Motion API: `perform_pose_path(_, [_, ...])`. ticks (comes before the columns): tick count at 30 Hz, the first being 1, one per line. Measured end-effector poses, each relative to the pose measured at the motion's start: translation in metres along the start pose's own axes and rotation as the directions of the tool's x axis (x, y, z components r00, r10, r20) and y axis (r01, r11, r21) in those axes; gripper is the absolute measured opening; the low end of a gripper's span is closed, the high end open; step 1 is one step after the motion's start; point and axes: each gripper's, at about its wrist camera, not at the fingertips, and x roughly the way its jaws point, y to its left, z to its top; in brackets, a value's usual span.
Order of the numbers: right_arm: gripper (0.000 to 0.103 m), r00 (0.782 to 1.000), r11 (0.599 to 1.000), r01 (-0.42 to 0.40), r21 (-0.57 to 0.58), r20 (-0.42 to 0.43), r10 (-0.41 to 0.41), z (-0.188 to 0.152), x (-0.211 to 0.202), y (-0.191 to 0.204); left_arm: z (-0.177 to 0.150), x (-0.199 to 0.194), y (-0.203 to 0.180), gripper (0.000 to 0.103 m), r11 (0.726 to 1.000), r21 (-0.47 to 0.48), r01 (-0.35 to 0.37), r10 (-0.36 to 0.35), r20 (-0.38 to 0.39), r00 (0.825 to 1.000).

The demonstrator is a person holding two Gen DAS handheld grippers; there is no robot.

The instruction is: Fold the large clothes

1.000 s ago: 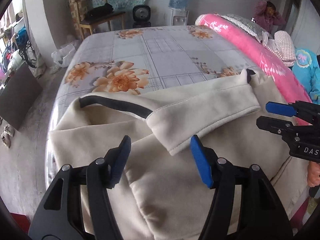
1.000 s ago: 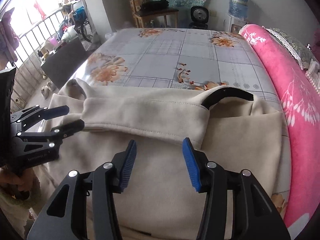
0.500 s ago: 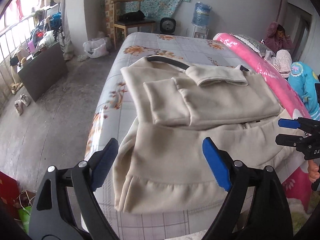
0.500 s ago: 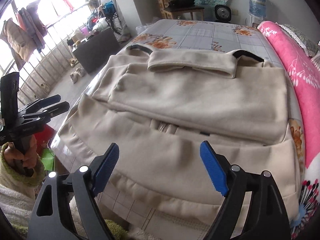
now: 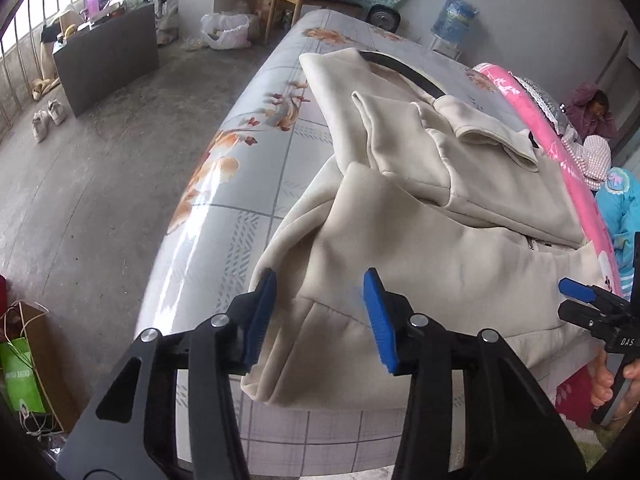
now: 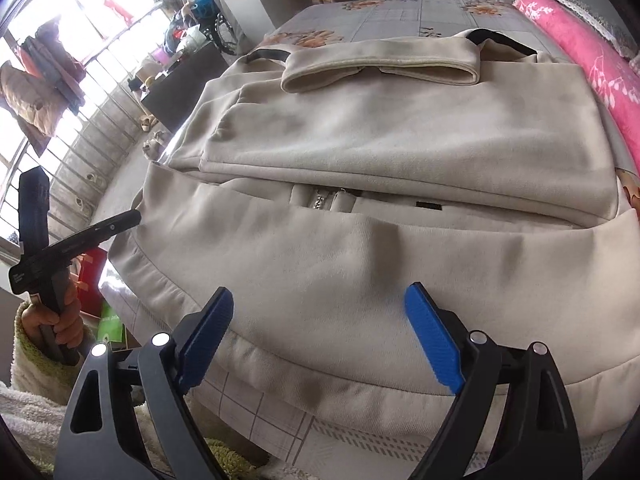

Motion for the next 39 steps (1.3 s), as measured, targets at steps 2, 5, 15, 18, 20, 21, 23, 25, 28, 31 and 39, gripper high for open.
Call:
perform_pose_path(2, [0.086,1.000,1.000,0.007,-0.005,0.001,-0.007,0.000,0.002,0.002,0.002,0.000,0.004,0.042,1.000,-0.017,0.020,-0.020,-0.003,1.000])
perform_pose_path(5, [0.086,1.000,1.000,0.022,-0.018,-0.005,-0.022,0.001,0.004,0.005,0.003,-0.005,0.007,0.039,0.996,-0.033,0.088,-0.088,-0.001,0.996])
perform_pose_path(15, [0.087,0.999,0.997,0.053,-0.053,-0.006,-0.054,0.000,0.008,0.010,-0.001,-0.007,0.019,0.039,0.976,-0.118,0.185,-0.190,-0.037,0.981])
perform_pose_path(18, [0.087,0.999,0.997,0.053,-0.051,-0.002,-0.053,0.000,0.009,0.010,0.003,-0.014,0.022,0.039,0.947,-0.122,0.298,-0.299,0.009,0.954])
perform_pose_path(20, [0.087,0.999,0.997,0.053,-0.053,-0.001,-0.053,-0.001,0.009,0.010,0.005,-0.010,0.025,0.039,0.943,-0.118,0.311,-0.311,0.017,0.950])
perform_pose_path(21, [0.088,0.999,0.997,0.052,-0.056,-0.001,-0.053,-0.001,0.009,0.010,0.007,-0.004,0.028,0.039,0.944,-0.134,0.302,-0.304,0.008,0.953])
perform_pose_path(23, [0.088,0.998,0.996,0.056,-0.065,-0.001,-0.056,-0.001,0.009,0.011,0.010,0.010,0.034,0.039,0.936,-0.177,0.305,-0.312,-0.013,0.950])
perform_pose_path(25, [0.088,0.998,0.996,0.057,-0.067,0.002,-0.057,-0.002,0.008,0.011,0.014,0.015,0.037,0.039,0.924,-0.193,0.329,-0.333,0.011,0.943])
perform_pose_path(28, [0.089,0.998,0.997,0.055,-0.060,0.007,-0.055,-0.002,0.007,0.010,0.019,0.019,0.034,0.039,0.923,-0.195,0.331,-0.333,0.025,0.943])
perform_pose_path(31, [0.089,0.998,0.997,0.057,-0.061,0.006,-0.057,-0.002,0.008,0.011,0.021,0.023,0.028,0.039,0.923,-0.175,0.343,-0.344,0.023,0.939])
perform_pose_path(39, [0.089,0.998,0.997,0.055,-0.051,0.006,-0.055,-0.002,0.008,0.010,0.025,0.026,0.029,0.039,0.922,-0.148,0.359,-0.360,0.022,0.933])
